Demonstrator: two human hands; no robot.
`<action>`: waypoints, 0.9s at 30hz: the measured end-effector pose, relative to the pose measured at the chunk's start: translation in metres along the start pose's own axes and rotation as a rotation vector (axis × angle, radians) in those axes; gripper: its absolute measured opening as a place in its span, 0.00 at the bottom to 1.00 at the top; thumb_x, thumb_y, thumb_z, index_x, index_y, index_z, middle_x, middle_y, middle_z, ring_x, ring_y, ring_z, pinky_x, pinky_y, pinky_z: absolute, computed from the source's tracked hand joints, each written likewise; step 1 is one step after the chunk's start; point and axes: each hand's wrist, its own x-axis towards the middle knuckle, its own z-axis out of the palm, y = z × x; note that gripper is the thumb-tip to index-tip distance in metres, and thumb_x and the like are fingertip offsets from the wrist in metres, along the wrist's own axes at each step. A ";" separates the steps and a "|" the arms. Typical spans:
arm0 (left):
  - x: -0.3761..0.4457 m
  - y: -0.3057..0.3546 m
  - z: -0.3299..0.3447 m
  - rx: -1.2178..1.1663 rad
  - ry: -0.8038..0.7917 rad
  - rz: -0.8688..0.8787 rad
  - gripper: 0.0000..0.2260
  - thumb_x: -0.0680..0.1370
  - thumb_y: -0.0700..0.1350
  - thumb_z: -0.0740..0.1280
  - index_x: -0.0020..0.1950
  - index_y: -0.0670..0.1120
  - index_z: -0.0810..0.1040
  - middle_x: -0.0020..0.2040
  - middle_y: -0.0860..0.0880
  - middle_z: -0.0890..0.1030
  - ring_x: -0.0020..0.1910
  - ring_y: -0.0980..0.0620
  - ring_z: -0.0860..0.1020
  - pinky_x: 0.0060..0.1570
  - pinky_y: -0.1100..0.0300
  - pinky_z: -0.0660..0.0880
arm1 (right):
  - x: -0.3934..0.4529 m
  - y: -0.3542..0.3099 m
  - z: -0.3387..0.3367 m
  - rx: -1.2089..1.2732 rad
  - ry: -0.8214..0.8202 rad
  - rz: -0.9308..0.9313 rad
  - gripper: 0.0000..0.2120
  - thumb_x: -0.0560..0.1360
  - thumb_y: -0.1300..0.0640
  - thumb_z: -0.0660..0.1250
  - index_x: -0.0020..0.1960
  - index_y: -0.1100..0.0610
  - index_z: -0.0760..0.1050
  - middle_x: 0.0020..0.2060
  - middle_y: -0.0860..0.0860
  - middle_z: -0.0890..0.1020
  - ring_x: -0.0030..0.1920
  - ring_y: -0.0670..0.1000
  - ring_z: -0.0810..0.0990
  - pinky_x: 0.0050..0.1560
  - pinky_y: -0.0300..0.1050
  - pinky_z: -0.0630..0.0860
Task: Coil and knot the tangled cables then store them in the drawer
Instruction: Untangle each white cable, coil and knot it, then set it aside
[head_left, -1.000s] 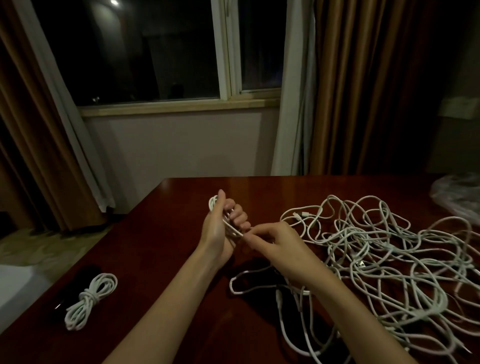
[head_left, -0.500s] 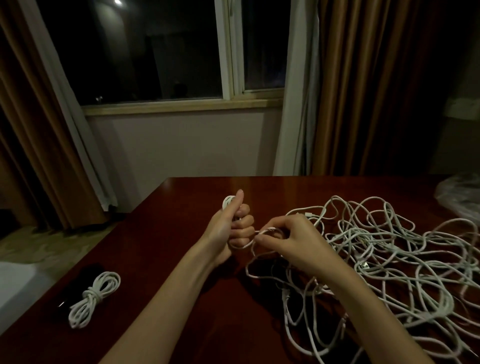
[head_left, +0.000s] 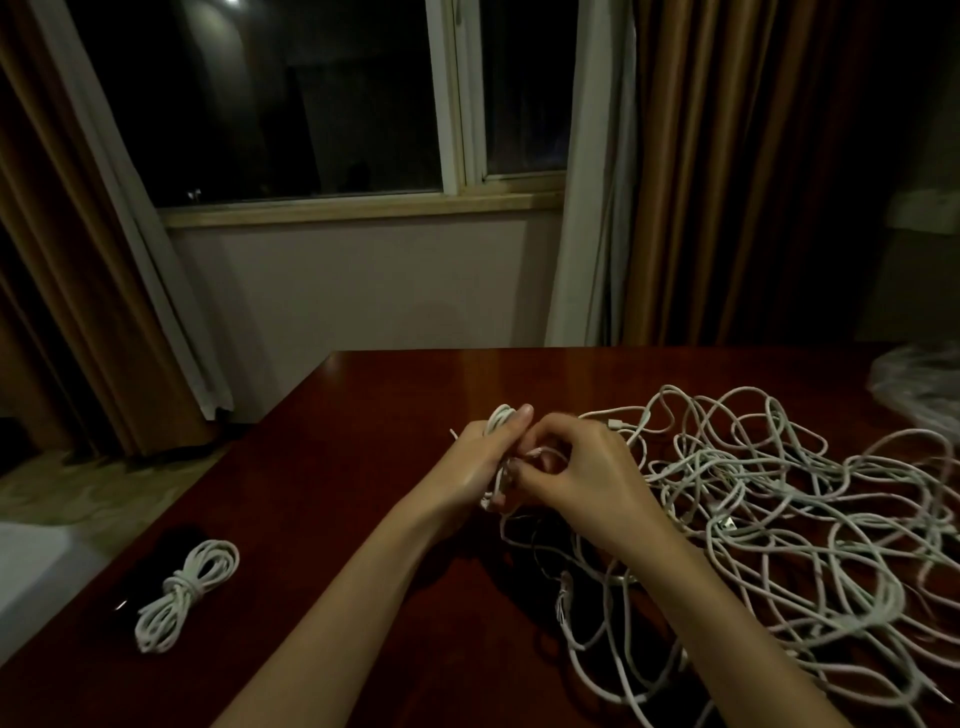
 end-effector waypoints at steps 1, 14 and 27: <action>-0.001 0.001 0.000 0.010 -0.011 0.008 0.19 0.83 0.53 0.57 0.36 0.45 0.74 0.24 0.53 0.72 0.21 0.58 0.69 0.22 0.68 0.64 | 0.001 -0.001 -0.002 0.092 -0.005 0.036 0.05 0.73 0.59 0.71 0.45 0.52 0.76 0.37 0.49 0.82 0.36 0.44 0.81 0.36 0.36 0.78; 0.000 0.001 -0.007 -0.346 -0.152 -0.066 0.19 0.74 0.56 0.63 0.28 0.49 0.64 0.22 0.54 0.59 0.17 0.60 0.57 0.18 0.68 0.54 | 0.006 0.003 -0.009 0.383 0.006 0.134 0.02 0.77 0.57 0.67 0.45 0.52 0.78 0.36 0.49 0.83 0.39 0.49 0.82 0.45 0.45 0.78; 0.004 -0.001 0.003 -0.506 0.068 -0.001 0.19 0.72 0.57 0.65 0.26 0.49 0.66 0.22 0.54 0.61 0.17 0.60 0.58 0.17 0.69 0.58 | 0.007 0.001 -0.011 0.415 -0.015 0.129 0.06 0.77 0.59 0.67 0.44 0.53 0.81 0.35 0.46 0.84 0.38 0.38 0.81 0.39 0.28 0.73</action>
